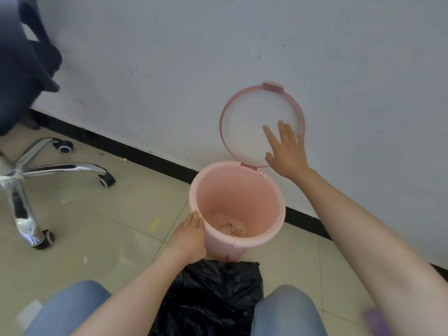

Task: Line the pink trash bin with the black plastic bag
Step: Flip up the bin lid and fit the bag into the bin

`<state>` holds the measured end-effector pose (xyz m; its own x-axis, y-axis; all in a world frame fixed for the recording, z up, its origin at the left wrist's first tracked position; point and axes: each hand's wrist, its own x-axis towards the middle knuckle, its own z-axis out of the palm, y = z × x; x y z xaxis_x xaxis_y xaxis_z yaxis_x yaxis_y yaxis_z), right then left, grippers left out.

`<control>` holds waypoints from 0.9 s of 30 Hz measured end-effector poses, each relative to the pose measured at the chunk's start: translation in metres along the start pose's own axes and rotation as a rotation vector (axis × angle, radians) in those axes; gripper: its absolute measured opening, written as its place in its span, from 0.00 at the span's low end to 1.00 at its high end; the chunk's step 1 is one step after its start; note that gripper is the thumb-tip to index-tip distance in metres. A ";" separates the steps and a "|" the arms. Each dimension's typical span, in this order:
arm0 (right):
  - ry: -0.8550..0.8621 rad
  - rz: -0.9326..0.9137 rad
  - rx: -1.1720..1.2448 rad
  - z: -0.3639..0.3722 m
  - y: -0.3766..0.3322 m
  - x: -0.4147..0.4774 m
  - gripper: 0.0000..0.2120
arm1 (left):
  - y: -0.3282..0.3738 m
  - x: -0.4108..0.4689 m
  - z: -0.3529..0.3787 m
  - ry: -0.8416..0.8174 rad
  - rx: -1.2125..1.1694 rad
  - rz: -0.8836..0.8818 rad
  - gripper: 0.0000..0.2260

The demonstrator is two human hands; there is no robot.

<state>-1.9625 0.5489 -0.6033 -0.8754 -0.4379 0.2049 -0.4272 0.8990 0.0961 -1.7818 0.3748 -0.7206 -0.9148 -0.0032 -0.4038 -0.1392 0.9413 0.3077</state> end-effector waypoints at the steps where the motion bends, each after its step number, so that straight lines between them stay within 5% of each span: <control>1: 0.007 -0.015 0.037 -0.002 -0.008 -0.010 0.32 | -0.003 0.000 0.000 0.007 -0.009 0.005 0.31; 8: 0.256 -0.001 0.527 0.037 -0.074 -0.137 0.21 | -0.027 -0.013 0.023 0.157 -0.372 -0.082 0.33; 15: 0.145 0.145 0.525 0.136 -0.114 -0.219 0.15 | -0.040 -0.016 0.079 0.034 -0.204 -0.104 0.29; 23: -0.227 0.488 0.379 0.197 -0.139 -0.292 0.12 | -0.033 0.023 0.133 -0.174 0.195 0.272 0.30; 27: -0.496 0.722 0.524 0.202 -0.175 -0.339 0.20 | -0.028 0.028 0.166 -0.333 0.213 0.261 0.30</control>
<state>-1.6365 0.5394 -0.8868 -0.9074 0.1486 -0.3930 0.2983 0.8866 -0.3535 -1.7402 0.4046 -0.8837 -0.7326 0.3185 -0.6015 0.1924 0.9446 0.2658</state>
